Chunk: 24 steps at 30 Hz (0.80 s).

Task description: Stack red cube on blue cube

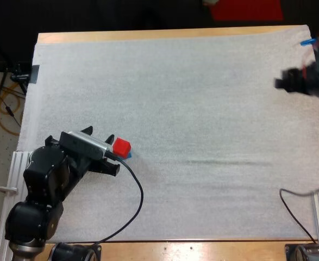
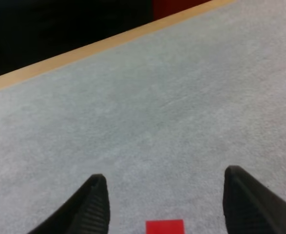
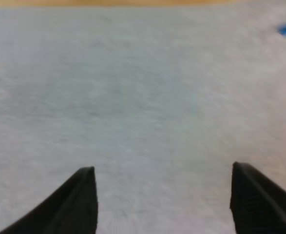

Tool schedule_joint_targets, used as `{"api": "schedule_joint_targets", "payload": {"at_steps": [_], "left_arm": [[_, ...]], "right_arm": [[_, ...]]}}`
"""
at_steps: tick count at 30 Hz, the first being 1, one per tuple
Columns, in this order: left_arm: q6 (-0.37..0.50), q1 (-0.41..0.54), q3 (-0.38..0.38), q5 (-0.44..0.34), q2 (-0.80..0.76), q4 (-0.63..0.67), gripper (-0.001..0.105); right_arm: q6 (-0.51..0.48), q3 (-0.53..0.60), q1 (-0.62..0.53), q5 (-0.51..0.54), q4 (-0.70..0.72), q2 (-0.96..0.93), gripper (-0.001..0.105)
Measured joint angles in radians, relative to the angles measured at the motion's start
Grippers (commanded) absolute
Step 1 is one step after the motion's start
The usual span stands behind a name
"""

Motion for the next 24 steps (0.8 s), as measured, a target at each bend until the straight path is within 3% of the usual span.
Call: {"api": "schedule_joint_targets", "payload": {"at_steps": [5,10,24], "left_arm": [[-0.003,0.107,0.0,0.018,0.016,-0.067,0.051],[-0.006,0.229,0.0,0.035,0.01,-0.067,0.051],[-0.005,0.131,0.012,0.076,-0.315,0.177,0.051]], "right_arm": [[-0.011,0.197,-0.094,0.0,-0.032,-0.246,0.057],[-0.013,0.317,-0.136,0.0,-0.034,-0.454,0.057],[-0.026,0.516,-0.136,0.0,0.012,-1.009,0.057]]}}
